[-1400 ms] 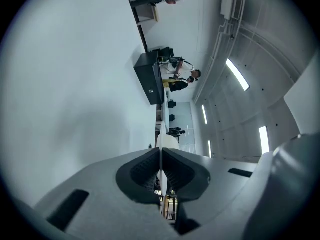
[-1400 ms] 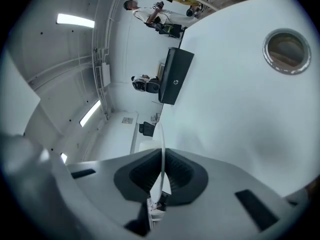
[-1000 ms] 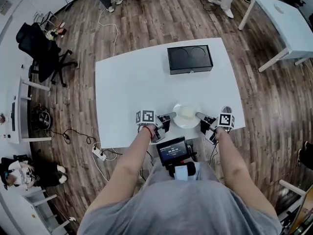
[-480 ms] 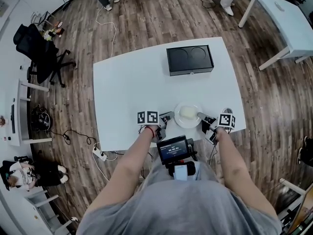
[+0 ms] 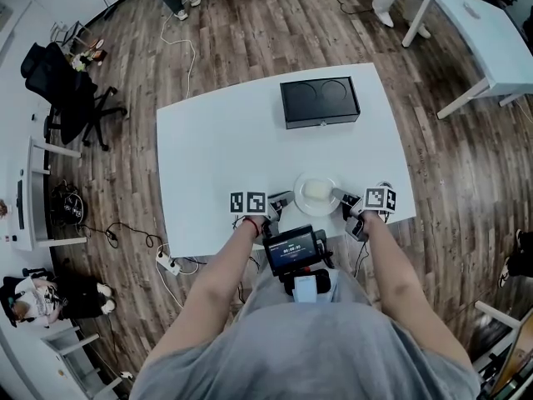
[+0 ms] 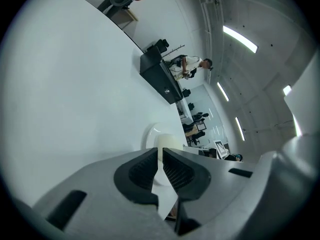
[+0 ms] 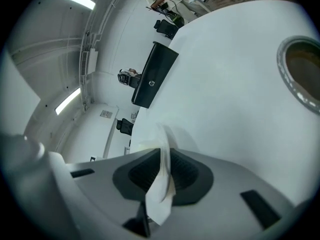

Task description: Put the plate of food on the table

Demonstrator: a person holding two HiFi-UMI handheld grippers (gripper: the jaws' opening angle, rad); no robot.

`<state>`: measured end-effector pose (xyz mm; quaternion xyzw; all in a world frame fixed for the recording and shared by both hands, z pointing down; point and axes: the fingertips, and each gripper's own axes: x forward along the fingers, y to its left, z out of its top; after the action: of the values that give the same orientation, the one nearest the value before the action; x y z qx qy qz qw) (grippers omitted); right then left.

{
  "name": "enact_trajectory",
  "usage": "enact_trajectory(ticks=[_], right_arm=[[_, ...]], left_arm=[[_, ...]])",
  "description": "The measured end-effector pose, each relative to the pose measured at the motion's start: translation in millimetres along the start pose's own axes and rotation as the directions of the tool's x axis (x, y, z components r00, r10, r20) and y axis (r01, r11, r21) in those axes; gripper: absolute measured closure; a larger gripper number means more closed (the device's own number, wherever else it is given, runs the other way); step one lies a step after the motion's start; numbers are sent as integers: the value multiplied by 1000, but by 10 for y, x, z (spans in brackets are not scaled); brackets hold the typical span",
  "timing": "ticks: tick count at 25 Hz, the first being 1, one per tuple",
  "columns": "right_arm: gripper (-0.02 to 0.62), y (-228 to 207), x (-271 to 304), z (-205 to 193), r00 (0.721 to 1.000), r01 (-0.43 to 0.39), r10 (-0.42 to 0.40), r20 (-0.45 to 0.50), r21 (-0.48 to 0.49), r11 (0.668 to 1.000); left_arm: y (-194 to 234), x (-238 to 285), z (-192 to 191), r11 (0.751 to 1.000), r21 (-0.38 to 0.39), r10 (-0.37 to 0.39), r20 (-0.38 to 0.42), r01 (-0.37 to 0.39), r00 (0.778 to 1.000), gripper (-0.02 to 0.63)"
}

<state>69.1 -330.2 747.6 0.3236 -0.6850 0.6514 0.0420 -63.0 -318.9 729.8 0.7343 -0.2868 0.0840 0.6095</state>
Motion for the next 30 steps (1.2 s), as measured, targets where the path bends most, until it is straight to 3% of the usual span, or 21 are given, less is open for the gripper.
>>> enact_trajectory(ticks=[5,9,12,20,27,30], right_arm=[[554,-40,13,11,992,123,-126,-27,-98,988],[477,-57,-28,42,977,198,-208,-42,-169,965],[476,-70,-93,102,964,249,-262,-34,-218,944],[476,163,-199,91,959,258,-284,-18,-365,894],[483,499,-298,-8,971,215,-239,18,-506,835],[523,594,-374,-44,973,212,-227,42,-549,808]], left_arm=[[-25,6,-15,1000,11,-10,-15,10,1000,575],[-42,13,-30,1000,18,-11,-24,11,1000,575],[-78,7,-16,1000,20,-17,-28,18,999,575],[-182,-99,92,997,64,-30,-9,31,1000,575],[-409,-201,186,971,238,-41,31,33,999,575],[-502,-240,186,954,298,-44,50,27,998,575]])
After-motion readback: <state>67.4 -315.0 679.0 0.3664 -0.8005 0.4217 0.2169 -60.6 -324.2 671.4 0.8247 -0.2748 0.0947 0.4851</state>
